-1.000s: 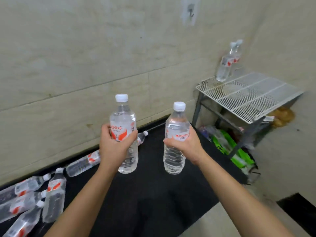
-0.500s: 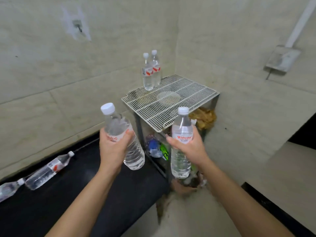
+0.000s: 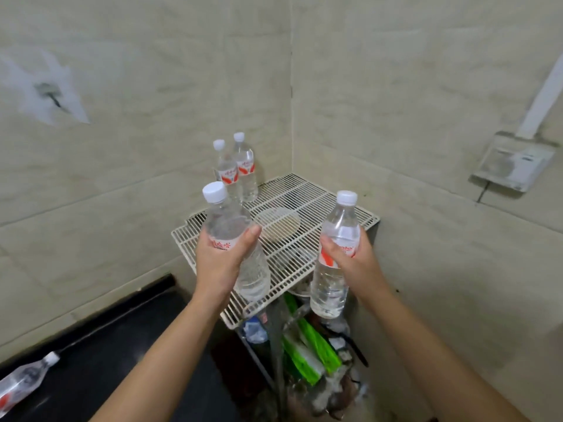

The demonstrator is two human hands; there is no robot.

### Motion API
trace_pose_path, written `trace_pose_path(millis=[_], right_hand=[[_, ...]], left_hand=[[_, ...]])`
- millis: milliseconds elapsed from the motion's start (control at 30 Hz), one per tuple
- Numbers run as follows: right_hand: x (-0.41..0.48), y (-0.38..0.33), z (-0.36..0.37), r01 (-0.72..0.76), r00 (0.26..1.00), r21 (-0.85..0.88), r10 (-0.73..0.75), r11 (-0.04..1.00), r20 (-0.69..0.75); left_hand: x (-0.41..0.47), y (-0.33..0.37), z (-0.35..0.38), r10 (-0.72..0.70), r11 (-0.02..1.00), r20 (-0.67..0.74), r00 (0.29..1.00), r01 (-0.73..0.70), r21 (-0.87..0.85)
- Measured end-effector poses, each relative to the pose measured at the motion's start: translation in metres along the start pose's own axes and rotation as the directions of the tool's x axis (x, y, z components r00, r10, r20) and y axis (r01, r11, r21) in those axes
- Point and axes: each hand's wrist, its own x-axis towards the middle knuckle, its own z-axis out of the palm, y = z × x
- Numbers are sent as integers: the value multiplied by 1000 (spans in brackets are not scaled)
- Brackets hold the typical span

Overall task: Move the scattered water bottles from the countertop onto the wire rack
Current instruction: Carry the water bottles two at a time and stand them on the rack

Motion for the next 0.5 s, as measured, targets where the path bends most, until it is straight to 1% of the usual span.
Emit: trace_pose_path(millis=[100, 167, 300, 367, 500], right_hand=[[54, 4, -3, -21, 1000, -68, 22, 997, 0], [86, 8, -3, -34, 999, -69, 34, 997, 2], [135, 12, -5, -57, 998, -35, 56, 998, -21], [160, 14, -8, -42, 999, -47, 43, 998, 21], [213, 25, -5, 22, 990, -147, -1, 989, 140]], left_hand=[[46, -14, 22, -20, 1000, -63, 998, 21, 8], [75, -25, 33, -16, 1000, -66, 998, 17, 9], [118, -42, 55, -67, 998, -88, 994, 66, -16], [132, -51, 67, -72, 997, -116, 991, 71, -14], [148, -66, 88, -71, 996, -185, 980, 78, 30]])
